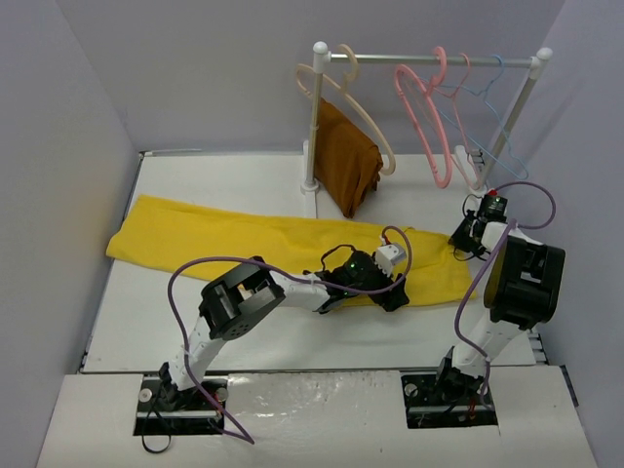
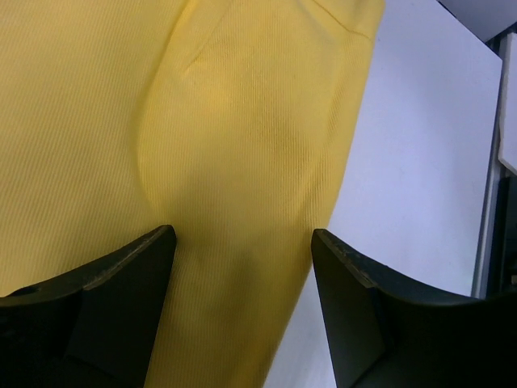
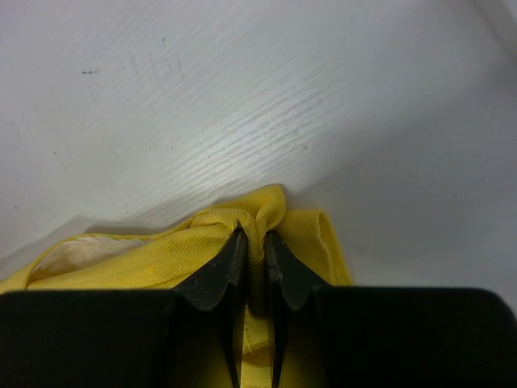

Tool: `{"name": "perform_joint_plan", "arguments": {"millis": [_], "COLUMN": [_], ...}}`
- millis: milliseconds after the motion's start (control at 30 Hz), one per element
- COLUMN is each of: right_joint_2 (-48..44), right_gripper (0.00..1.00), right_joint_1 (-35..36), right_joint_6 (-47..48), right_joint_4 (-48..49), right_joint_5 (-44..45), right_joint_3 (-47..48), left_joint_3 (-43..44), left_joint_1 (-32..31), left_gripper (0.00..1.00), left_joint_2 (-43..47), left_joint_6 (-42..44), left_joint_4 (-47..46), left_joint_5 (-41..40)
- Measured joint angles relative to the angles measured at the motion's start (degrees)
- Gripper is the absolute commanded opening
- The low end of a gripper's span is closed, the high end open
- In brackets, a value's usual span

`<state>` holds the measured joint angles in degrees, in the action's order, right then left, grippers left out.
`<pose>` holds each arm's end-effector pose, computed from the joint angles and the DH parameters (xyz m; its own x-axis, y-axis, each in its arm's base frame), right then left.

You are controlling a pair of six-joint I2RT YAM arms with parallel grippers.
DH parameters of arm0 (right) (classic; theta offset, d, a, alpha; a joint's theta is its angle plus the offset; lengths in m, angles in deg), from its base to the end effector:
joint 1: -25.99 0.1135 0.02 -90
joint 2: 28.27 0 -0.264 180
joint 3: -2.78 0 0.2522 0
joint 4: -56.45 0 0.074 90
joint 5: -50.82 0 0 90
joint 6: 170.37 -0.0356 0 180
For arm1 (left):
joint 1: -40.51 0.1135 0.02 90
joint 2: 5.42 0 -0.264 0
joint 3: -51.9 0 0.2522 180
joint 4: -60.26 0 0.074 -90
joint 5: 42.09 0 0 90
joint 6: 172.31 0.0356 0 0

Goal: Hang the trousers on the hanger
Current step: Fold the trousers at the center of the board.

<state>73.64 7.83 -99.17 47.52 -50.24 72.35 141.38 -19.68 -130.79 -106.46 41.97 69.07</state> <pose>0.3532 -0.1087 0.1650 -0.5389 0.5096 -0.6707 0.3618 0.8591 0.3620 0.2271 -0.4223 0.1485 -0.5382 0.1719 -0.8251 0.8329 0.2580 -0.4896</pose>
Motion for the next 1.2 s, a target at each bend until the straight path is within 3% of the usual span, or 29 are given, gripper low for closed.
{"name": "perform_joint_plan", "arguments": {"millis": [167,333,433,567,767,867,1000,1133,1200], "right_joint_2": [0.28,-1.03,-3.73,-8.7,-17.18,-24.76,-32.07,-31.45,-30.4], "right_gripper": [0.0,0.05,0.35,0.5,0.49,0.43,0.44,0.48,0.44], "right_joint_1": [-0.27,-0.23,-0.37,-1.11,-0.11,2.26,3.26,3.15,3.13], "right_joint_6": [-0.03,-0.83,-2.0,-3.64,-5.23,-6.15,-8.15,-9.89,-10.12], "right_joint_4": [-1.71,-3.02,-5.74,-11.51,-17.06,-18.34,-17.68,-19.46,-20.82], "right_joint_5": [-0.54,1.47,5.67,11.24,14.3,13.53,11.07,13.07,14.37], "right_joint_3": [0.86,0.22,-1.29,-2.91,-4.38,-5.42,-9.42,-15.46,-16.64], "left_joint_3": [-8.01,-5.79,-3.91,-2.05,-1.15,-0.78,-0.48,-0.37,-0.3], "left_joint_1": [-1.46,-2.01,-2.01,-2.01,-2.01,-2.01,-1.93,-1.9,-1.9], "left_gripper": [0.64,0.64,0.64,0.64,0.65,0.65,0.65,0.65,0.65], "left_joint_2": [4.15,4.41,4.29,4.05,4.05,4.05,4.05,4.05,4.05], "left_joint_6": [-1.62,-1.39,-1.34,-1.34,-1.32,-1.32,-1.32,-1.34,-1.34], "left_joint_4": [-3.29,0.96,4.41,7.49,9.17,9.91,10.53,10.8,10.94], "left_joint_5": [-1.11,-2.45,-2.49,-2.21,-2.11,-2.11,-2.11,-2.11,-2.1]}}
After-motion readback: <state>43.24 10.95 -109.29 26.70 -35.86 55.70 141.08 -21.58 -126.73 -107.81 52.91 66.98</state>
